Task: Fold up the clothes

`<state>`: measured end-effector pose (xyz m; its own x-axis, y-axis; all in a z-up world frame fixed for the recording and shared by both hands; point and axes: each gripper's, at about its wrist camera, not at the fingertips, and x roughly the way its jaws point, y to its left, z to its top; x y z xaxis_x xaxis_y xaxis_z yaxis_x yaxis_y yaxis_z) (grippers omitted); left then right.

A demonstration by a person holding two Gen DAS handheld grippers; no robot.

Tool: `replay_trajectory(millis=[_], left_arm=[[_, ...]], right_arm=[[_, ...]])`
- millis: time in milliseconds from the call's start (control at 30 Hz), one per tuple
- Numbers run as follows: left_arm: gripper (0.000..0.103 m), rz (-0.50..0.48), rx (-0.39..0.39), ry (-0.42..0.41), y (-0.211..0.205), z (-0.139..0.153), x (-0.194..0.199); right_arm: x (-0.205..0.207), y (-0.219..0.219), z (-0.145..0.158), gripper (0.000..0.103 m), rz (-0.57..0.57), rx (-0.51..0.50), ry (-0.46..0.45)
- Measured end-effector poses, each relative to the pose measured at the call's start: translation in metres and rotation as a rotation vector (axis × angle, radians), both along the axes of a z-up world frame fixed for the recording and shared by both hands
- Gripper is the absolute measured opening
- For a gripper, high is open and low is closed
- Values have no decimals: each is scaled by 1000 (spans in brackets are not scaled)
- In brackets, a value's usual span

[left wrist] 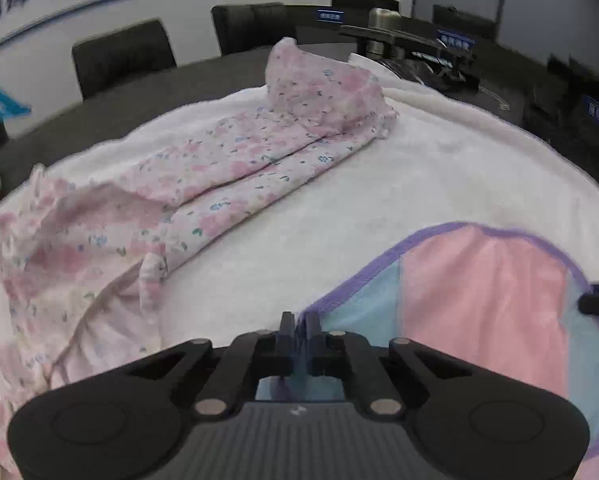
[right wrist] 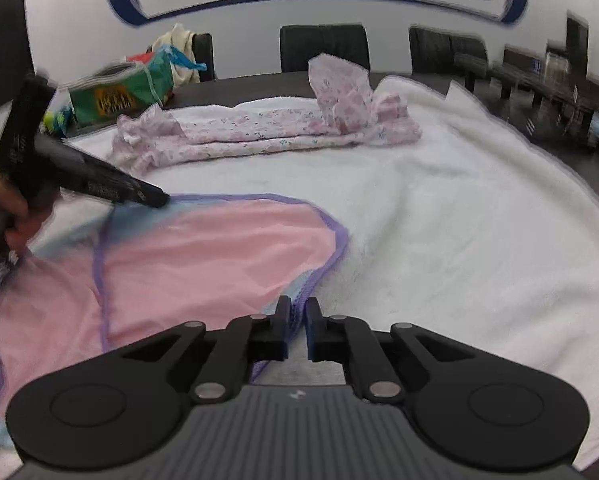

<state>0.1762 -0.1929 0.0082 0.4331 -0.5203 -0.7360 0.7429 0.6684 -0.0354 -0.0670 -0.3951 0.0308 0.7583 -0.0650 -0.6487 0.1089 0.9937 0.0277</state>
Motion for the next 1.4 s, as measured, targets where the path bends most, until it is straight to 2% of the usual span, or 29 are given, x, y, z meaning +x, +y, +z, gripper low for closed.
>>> replay_trajectory(millis=[67,267,433,600,700,800,867,900,933,1000,1033,1067,1100,1167,1200,1267,1333,1400], left_arm=[[3,14,1,-41,1,5,-5],[2,81,-28,-146,14,21,-12],[2,237,-76,-220,59,44,-11],[3,424,-120,-277,116,74,5],[3,508,-142,-301,133,92,23],[4,589,-127,-284,131,99,52],[12,621,-106,-259,128,96,68],[12,634,-96,-257,128,94,72],[12,629,-95,-253,133,94,69],[23,587,-107,-236,150,96,49],[32,553,-116,-218,162,97,32],[39,510,-128,-199,178,98,12],[40,460,-142,-179,195,99,-10],[48,364,-159,-152,229,94,-55],[51,338,-165,-140,243,87,-75],[66,313,-188,-105,270,71,-112],[67,324,-224,-44,295,51,-136],[67,350,-247,20,314,31,-150]], right_arm=[[-6,12,5,2,3,-76,-9],[-10,30,19,2,-5,-210,-69],[25,52,32,2,88,-332,-153],[94,83,59,1,224,-444,-228],[147,88,78,1,209,-484,-246],[210,86,88,1,194,-475,-204],[255,88,81,2,185,-469,-128],[280,89,75,2,176,-463,-79],[295,90,68,4,161,-470,-51],[313,93,55,8,137,-501,-5],[306,95,53,10,130,-506,-9],[288,94,53,18,159,-467,-31],[269,94,54,31,189,-424,-53],[215,90,56,43,270,-281,-79],[183,92,54,43,348,-199,-71],[123,105,47,47,525,-83,-67],[67,121,36,52,665,-42,-95],[29,137,24,53,729,9,-97]])
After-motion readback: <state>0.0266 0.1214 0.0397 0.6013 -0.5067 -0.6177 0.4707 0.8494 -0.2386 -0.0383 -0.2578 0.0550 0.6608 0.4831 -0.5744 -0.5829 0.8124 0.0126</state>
